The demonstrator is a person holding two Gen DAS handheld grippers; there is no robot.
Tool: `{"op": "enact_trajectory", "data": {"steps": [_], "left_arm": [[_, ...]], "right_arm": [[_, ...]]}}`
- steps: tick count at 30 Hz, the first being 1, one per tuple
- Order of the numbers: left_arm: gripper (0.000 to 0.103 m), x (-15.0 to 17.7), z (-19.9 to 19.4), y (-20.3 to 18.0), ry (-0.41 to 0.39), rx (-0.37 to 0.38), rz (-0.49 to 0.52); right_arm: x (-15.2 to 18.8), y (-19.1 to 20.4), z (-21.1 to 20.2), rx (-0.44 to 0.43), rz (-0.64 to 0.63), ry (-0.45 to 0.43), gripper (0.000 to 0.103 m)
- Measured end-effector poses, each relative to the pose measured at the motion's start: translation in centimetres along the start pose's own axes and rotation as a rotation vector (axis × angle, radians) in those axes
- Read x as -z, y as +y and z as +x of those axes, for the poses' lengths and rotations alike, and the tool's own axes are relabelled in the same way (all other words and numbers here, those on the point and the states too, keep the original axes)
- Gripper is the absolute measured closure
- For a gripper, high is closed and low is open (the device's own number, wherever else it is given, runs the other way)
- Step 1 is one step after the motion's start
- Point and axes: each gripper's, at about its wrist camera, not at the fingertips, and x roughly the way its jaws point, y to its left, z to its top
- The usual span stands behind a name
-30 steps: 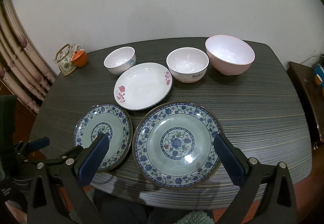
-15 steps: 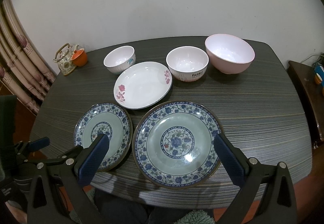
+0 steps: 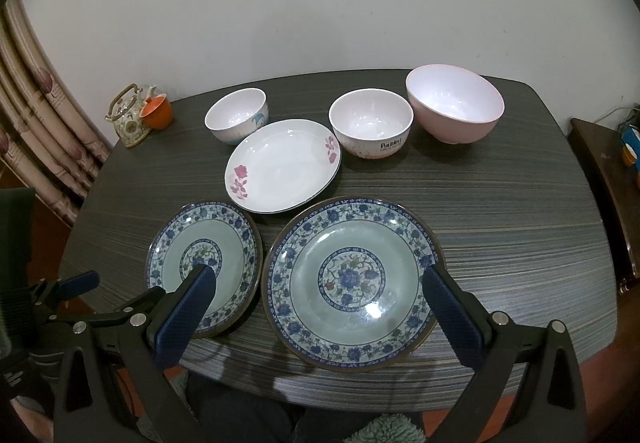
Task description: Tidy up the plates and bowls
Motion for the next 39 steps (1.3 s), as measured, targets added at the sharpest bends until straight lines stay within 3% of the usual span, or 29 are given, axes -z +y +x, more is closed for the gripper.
{"op": "enact_trajectory", "data": {"steps": [14, 21, 28, 33, 34, 39], "left_arm": [[0.0, -0.3, 0.5, 0.8, 0.019, 0.027, -0.021], [0.003, -0.7, 0.8, 2.8, 0.022, 0.092, -0.073], [0.023, -1.2, 1.9, 6.7, 0.045, 0.119, -0.177], [0.046, -1.3, 3.5, 10.1, 0.08, 0.164, -0.269], [0.055, -1.2, 3.9, 10.7, 0.09, 0.18, -0.291], [0.06, -0.9, 5.9, 13.6, 0.139, 0.263, -0.4]], "right_arm": [[-0.2, 0.2, 0.2, -0.016, -0.01, 0.015, 0.001], [-0.6, 0.7, 0.9, -0.109, -0.028, 0.046, 0.006], [-1.3, 1.0, 3.2, -0.24, -0.019, 0.117, 0.023], [-2.0, 1.4, 5.5, -0.317, -0.002, 0.176, 0.037], [-2.3, 1.6, 6.1, -0.342, -0.007, 0.186, 0.041], [-3.4, 2.7, 8.5, -0.393, -0.024, 0.243, 0.053]]}}
